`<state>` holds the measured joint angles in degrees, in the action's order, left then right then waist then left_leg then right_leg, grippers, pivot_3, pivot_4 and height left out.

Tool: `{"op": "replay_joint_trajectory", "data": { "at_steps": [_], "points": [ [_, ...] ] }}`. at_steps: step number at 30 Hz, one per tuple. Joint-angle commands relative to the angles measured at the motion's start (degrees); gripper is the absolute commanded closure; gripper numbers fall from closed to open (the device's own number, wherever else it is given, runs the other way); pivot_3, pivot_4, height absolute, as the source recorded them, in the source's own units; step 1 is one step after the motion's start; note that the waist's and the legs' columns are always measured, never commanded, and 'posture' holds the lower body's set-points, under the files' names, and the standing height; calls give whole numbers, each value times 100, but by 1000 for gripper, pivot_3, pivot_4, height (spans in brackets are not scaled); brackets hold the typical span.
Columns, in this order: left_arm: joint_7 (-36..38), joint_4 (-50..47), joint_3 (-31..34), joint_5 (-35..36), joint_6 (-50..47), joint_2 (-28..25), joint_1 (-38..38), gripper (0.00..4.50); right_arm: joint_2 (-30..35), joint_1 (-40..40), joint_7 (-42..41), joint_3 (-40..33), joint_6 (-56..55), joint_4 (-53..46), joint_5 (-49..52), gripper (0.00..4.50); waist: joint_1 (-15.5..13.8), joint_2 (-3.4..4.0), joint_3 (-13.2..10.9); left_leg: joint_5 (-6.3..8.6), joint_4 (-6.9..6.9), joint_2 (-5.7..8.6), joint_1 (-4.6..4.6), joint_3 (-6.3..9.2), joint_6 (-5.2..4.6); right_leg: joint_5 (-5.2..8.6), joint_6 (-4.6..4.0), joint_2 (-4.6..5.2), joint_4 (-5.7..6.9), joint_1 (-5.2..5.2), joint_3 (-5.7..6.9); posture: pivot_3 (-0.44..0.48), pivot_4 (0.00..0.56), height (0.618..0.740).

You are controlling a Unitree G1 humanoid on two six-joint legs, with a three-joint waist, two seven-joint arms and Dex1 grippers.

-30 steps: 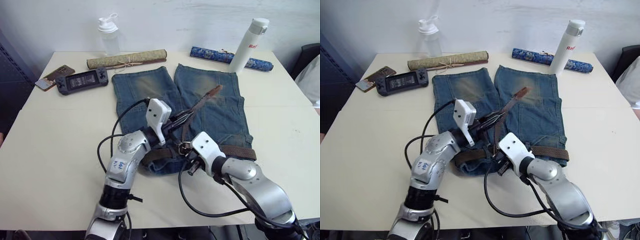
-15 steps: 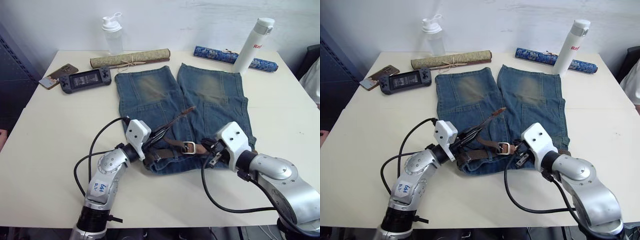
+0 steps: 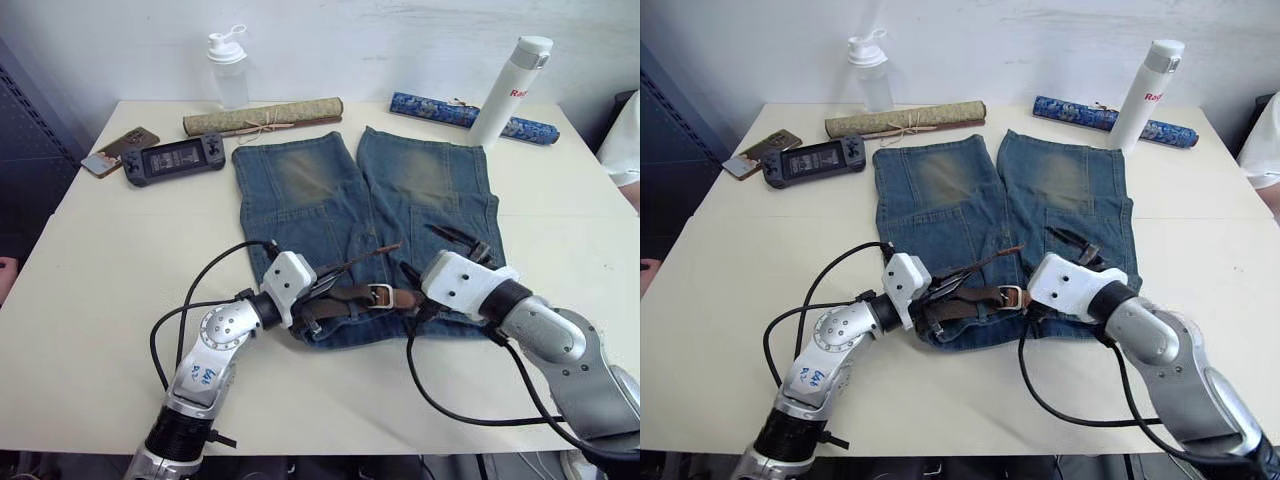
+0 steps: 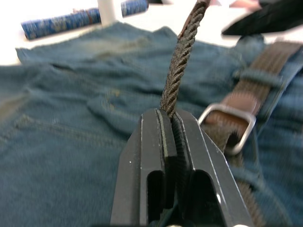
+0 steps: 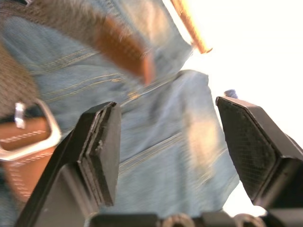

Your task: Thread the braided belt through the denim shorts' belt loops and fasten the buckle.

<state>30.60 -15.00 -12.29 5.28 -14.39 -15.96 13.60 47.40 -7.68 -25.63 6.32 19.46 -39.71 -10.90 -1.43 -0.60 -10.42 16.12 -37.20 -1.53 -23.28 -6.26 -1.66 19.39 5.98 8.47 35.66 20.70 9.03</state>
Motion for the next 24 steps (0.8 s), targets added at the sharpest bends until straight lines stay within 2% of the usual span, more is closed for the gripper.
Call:
{"op": "replay_joint_trajectory", "data": {
  "at_steps": [1,9,14,15,16,19,22,24],
  "points": [
    [60,-60,-132,-89,68,-27,108,4500,9,-195,-1,-11,-639,60,-350,1350,1,0,0,0,0,0,0,0,1,0,0,0,0,0,0,0,150,717],
    [89,-45,-171,-156,137,-25,153,4500,-128,-312,-481,396,-943,307,-699,1350,-1,0,0,-2,-3,0,0,2,2,0,0,0,1,-4,1,0,150,717],
    [102,-49,-178,-167,180,-36,166,4500,-299,-305,-539,315,-850,329,-758,1350,3,0,0,-3,-6,0,1,3,0,0,0,1,3,-5,1,0,150,717],
    [102,-43,-182,-170,186,-33,171,4500,-323,-305,-561,302,-848,336,-762,1573,3,0,0,-4,-5,0,1,4,0,0,0,1,3,-5,1,0,150,717],
    [105,-39,-186,-176,198,-35,177,4500,-354,-303,-575,288,-841,343,-767,1573,2,0,0,-4,-5,-1,1,4,0,0,0,1,3,-5,2,0,150,717],
    [98,-39,-193,-210,219,-45,196,4500,-420,-292,-618,273,-823,324,-766,2836,2,0,0,-4,-6,0,1,4,0,0,0,0,3,-5,2,0,150,717],
    [118,-29,-201,-225,258,-42,210,4500,-506,-275,-656,277,-764,303,-756,4453,2,0,0,-4,-6,0,1,4,0,0,0,0,4,-5,2,0,150,717],
    [118,-12,-199,-231,293,-30,221,4500,-553,-270,-668,285,-762,313,-776,4487,4,1,0,-4,-6,0,1,4,0,0,0,-1,4,-5,3,0,150,717]
  ]
}}
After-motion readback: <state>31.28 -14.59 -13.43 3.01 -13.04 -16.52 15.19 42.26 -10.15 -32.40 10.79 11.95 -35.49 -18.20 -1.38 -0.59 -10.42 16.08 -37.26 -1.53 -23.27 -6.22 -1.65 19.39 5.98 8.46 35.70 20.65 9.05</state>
